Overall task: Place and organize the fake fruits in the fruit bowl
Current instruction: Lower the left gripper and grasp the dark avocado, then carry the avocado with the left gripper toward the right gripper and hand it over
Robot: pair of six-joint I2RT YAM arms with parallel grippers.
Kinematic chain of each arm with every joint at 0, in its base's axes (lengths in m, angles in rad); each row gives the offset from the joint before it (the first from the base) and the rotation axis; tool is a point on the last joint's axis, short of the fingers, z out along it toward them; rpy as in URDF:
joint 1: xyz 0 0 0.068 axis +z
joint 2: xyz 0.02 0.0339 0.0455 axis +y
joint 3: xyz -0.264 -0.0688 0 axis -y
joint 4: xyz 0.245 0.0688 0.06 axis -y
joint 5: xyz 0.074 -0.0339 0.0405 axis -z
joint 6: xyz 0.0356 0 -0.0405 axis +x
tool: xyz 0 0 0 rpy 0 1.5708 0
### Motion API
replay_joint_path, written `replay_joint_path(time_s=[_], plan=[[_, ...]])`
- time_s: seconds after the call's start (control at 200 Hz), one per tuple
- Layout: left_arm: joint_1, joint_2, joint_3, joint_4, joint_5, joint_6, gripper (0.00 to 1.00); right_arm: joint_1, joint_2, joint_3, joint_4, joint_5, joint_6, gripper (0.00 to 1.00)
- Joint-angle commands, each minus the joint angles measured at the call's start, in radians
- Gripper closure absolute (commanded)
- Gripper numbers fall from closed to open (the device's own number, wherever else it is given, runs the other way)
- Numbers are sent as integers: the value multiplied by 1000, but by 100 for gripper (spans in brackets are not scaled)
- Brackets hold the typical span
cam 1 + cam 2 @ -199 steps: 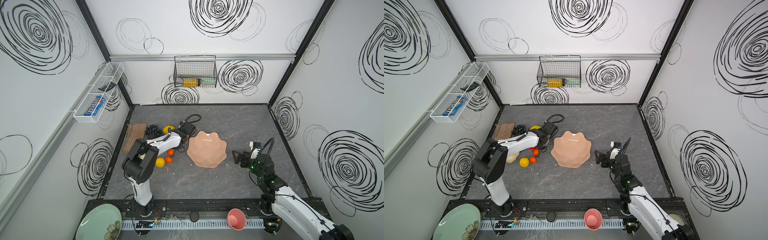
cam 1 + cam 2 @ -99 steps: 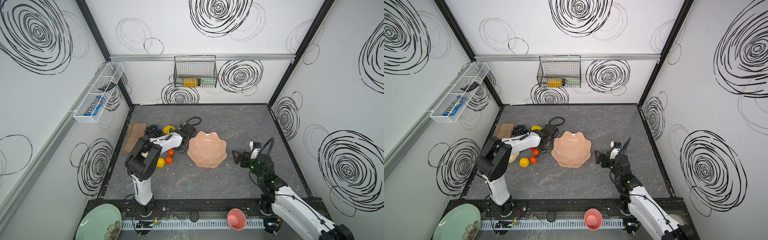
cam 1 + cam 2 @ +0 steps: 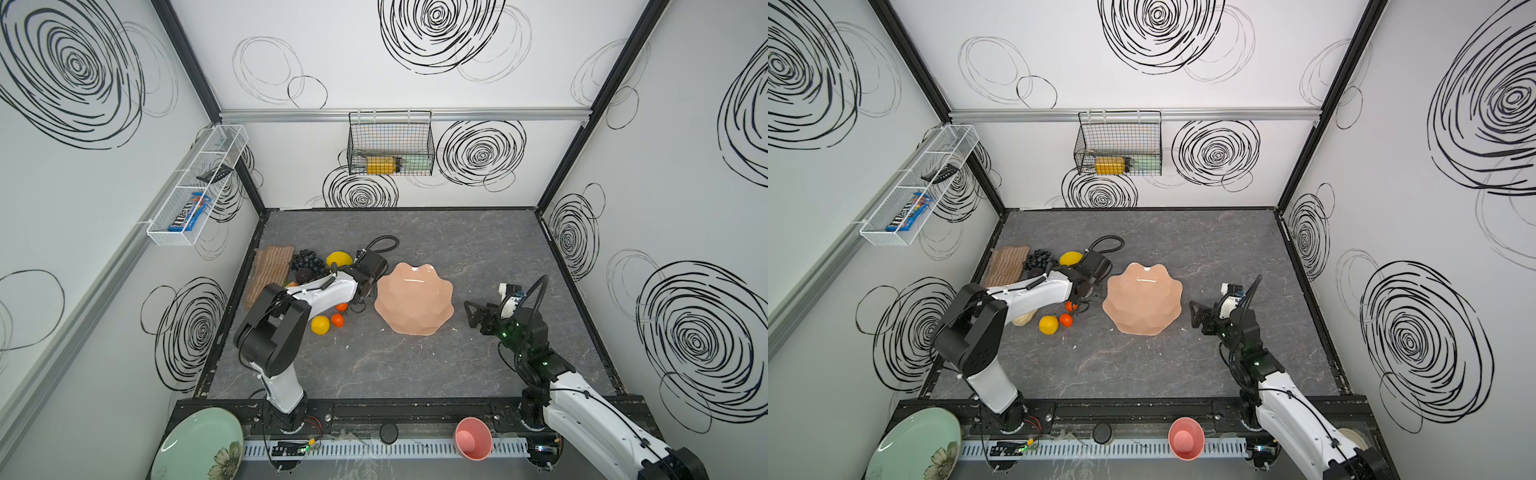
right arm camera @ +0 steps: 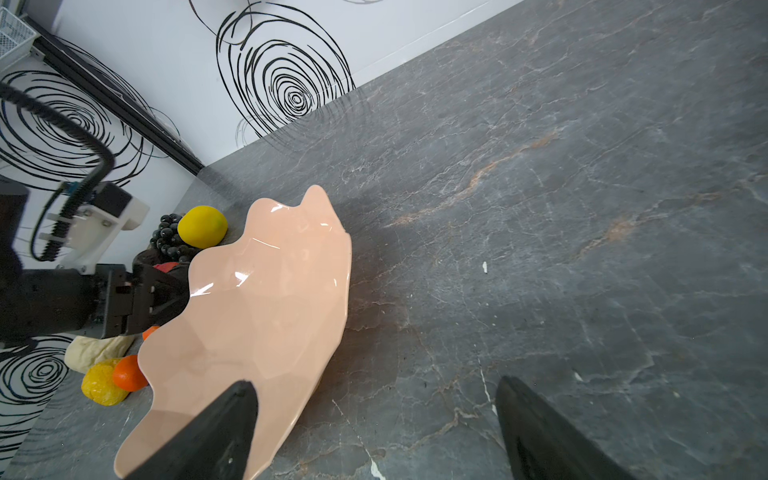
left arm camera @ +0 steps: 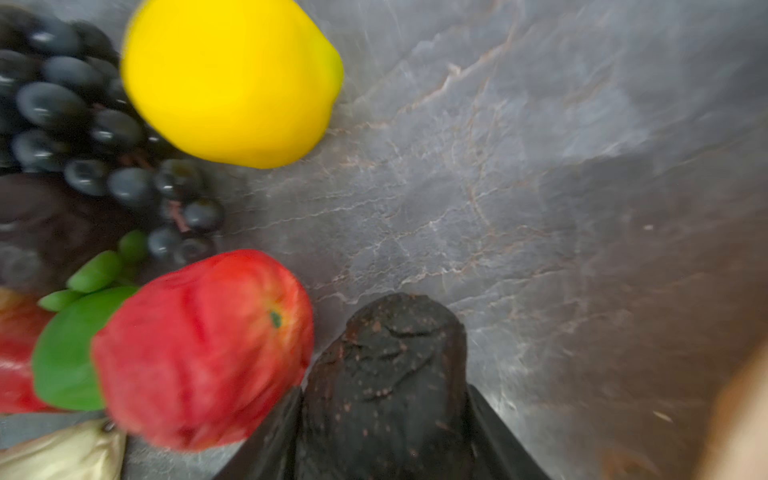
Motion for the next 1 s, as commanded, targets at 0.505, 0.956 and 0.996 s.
replay_joint_path(time_s=[0.505,0.956,0.996], plan=[[-258,-667,-560,940,246,198,43,95,46,339,-386,-175,194,6],[-524,-523,-661,1299,267,462,46,432,112,535,-537,-93,298,7],[-548,-511,-657,1304,253,486,46,470,125,543,-533,-69,305,8]])
